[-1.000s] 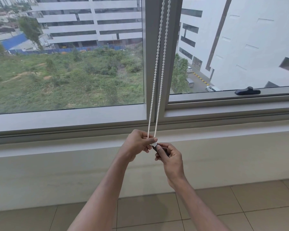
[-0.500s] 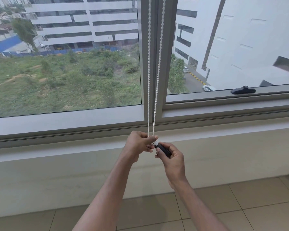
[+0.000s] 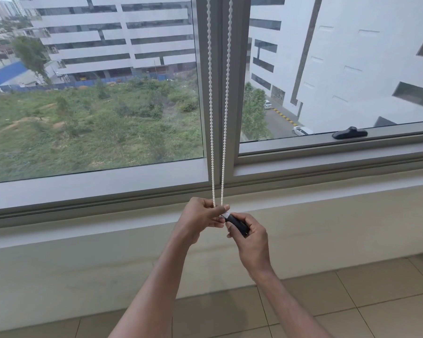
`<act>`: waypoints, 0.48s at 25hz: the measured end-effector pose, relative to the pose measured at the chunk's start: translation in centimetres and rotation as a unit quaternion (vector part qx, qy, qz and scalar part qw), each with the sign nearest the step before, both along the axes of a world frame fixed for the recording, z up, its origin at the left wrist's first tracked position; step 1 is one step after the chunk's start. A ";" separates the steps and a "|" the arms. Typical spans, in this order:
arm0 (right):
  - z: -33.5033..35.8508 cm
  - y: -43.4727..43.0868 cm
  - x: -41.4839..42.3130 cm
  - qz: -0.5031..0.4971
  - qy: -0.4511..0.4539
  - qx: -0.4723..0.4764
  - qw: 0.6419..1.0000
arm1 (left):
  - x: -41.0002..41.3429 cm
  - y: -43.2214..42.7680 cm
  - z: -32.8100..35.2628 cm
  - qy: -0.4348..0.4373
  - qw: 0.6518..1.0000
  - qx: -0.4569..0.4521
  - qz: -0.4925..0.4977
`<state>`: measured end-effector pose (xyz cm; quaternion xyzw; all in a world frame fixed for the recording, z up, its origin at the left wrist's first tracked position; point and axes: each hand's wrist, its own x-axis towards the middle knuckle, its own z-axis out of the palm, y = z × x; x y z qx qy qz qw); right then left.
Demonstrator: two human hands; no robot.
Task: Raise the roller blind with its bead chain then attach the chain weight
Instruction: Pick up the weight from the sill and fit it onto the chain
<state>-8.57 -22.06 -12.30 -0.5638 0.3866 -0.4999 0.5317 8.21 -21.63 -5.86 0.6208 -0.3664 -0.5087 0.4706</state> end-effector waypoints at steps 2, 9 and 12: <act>-0.1 -0.2 0.0 0.003 -0.003 -0.003 1.000 | 0.2 0.0 0.0 -0.017 1.000 -0.008 -0.025; -0.2 -0.4 -0.1 0.011 -0.014 -0.011 1.000 | -0.1 0.0 -0.2 -0.092 0.995 -0.026 -0.031; -0.3 -0.5 0.0 -0.002 -0.009 -0.009 1.000 | -0.8 -0.2 -0.4 -0.107 0.994 -0.024 -0.012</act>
